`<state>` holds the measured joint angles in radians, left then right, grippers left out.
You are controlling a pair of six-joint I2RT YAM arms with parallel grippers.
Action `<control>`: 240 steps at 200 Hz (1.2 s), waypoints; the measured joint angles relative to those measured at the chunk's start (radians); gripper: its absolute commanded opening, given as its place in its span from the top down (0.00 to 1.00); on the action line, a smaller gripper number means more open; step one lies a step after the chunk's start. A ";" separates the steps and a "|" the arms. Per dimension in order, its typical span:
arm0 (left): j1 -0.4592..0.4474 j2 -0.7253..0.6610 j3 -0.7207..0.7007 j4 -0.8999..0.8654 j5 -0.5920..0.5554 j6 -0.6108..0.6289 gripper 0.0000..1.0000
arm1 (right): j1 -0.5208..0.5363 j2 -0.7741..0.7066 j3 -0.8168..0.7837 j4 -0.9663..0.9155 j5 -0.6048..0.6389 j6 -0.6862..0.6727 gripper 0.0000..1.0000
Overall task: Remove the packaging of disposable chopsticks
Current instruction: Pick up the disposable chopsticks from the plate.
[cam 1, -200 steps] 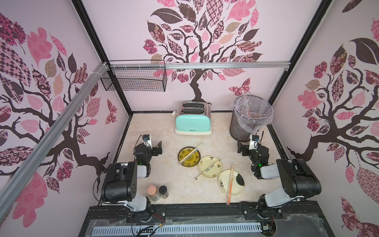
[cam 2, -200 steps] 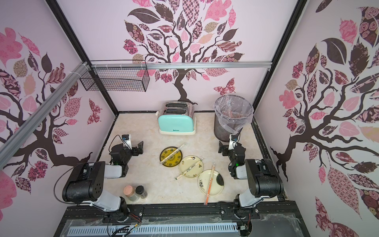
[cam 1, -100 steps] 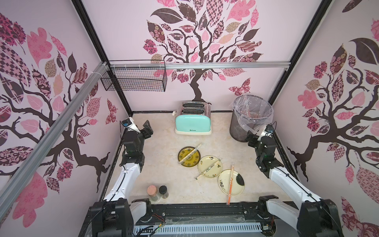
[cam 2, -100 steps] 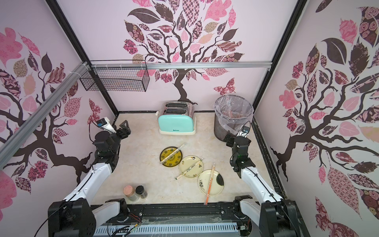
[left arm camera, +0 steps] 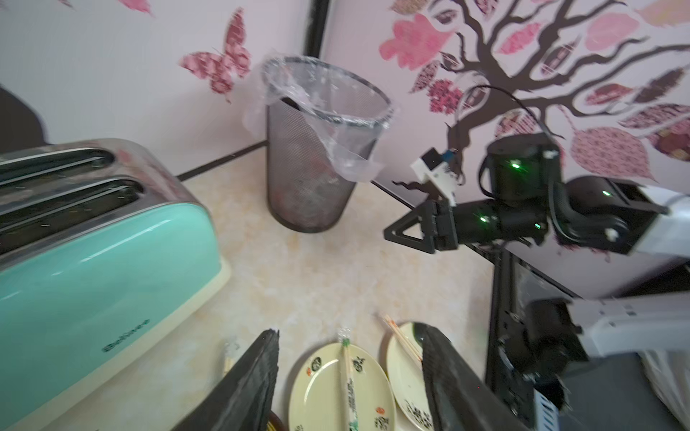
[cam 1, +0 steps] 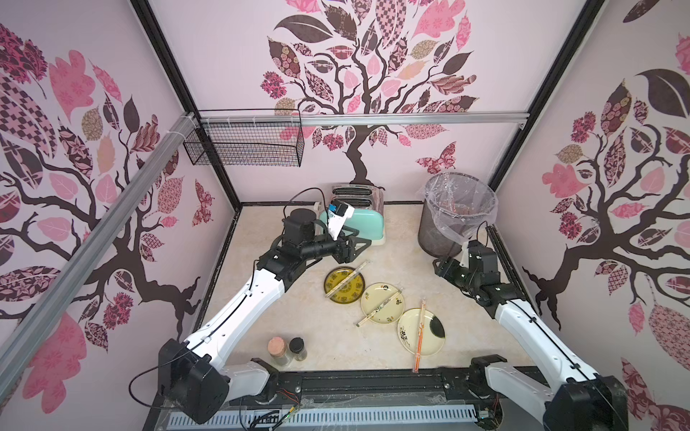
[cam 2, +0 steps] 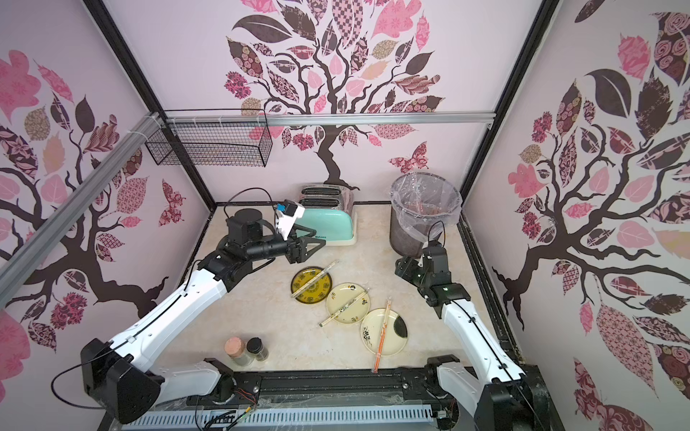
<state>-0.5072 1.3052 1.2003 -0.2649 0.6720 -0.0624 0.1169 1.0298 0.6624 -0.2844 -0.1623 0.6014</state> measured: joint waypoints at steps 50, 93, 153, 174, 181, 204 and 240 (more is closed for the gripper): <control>-0.015 0.029 -0.002 -0.097 0.201 0.042 0.37 | 0.117 0.092 0.001 -0.176 -0.010 0.008 0.36; -0.015 -0.005 -0.040 -0.096 0.231 0.036 0.37 | 0.186 0.115 -0.009 -0.244 0.002 0.042 0.50; -0.015 -0.014 -0.041 -0.095 0.230 0.034 0.36 | 0.330 0.147 -0.049 -0.277 0.018 0.095 0.62; -0.015 -0.016 -0.041 -0.099 0.230 0.036 0.36 | 0.330 0.147 -0.068 -0.279 0.018 0.098 0.62; -0.015 -0.016 -0.041 -0.100 0.230 0.036 0.36 | 0.330 0.147 -0.073 -0.283 0.017 0.097 0.62; -0.015 -0.016 -0.041 -0.106 0.227 0.036 0.37 | 0.332 0.148 -0.088 -0.283 0.011 0.094 0.65; -0.015 -0.016 -0.041 -0.113 0.224 0.036 0.37 | 0.335 0.157 -0.102 -0.274 -0.003 0.092 0.72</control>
<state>-0.5224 1.2888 1.1591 -0.3782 0.8959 -0.0261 0.4519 1.1870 0.5606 -0.5587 -0.1650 0.6930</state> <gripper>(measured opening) 0.635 0.302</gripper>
